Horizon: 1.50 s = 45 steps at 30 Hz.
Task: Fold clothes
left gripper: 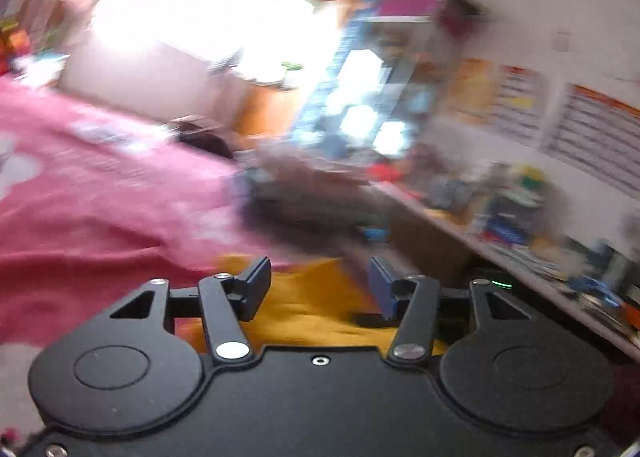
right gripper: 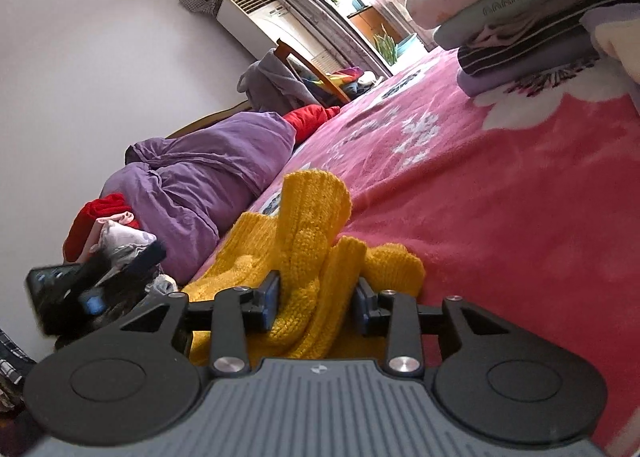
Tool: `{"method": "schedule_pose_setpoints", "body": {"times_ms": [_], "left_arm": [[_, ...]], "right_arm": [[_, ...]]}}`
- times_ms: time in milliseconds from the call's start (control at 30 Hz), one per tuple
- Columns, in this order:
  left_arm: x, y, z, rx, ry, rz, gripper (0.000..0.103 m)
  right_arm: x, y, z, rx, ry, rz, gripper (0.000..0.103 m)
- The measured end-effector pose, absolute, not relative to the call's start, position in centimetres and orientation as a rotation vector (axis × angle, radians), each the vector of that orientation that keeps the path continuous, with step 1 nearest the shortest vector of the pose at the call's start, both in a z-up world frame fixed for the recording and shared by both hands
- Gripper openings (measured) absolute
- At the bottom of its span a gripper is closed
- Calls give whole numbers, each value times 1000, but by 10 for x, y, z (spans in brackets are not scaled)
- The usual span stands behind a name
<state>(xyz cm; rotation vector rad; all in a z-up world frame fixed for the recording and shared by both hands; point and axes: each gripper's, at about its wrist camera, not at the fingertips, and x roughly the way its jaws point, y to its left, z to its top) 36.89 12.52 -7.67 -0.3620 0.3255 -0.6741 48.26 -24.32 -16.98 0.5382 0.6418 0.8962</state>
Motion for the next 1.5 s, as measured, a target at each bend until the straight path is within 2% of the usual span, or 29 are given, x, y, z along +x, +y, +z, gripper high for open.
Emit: {"method": "schedule_pose_setpoints", "body": {"times_ms": [67, 133, 200, 233, 367, 500, 633, 767, 900, 1033, 1133, 1333, 1500], "left_arm": [[364, 100, -85, -275, 345, -717, 54], [368, 65, -106, -78, 448, -682, 54], [365, 36, -123, 148, 438, -646, 55], [367, 34, -122, 156, 437, -641, 57], [374, 38, -120, 200, 449, -671, 60], [372, 40, -123, 215, 446, -662, 60], [368, 34, -122, 203, 444, -659, 60], [363, 38, -123, 169, 439, -661, 59], [365, 55, -100, 63, 417, -711, 59], [371, 73, -87, -66, 317, -645, 59], [380, 77, -86, -100, 281, -606, 59], [404, 64, -115, -11, 376, -645, 59], [417, 67, -127, -46, 421, -697, 60]], "right_arm": [[482, -243, -168, 535, 637, 888, 39], [480, -242, -165, 523, 625, 868, 40], [478, -244, -162, 518, 604, 843, 41], [476, -247, -158, 522, 585, 827, 41], [458, -271, -134, 532, 457, 727, 56], [432, -273, -114, 420, 389, 686, 55], [420, -257, -112, 315, 408, 702, 43], [408, -241, -109, 210, 427, 717, 50], [396, -225, -107, 104, 445, 730, 49], [402, -216, -91, 55, 323, 713, 48], [427, -198, -96, -4, 313, 756, 45], [450, -186, -130, -86, 453, 757, 41], [449, -200, -137, -15, 472, 751, 41]]}}
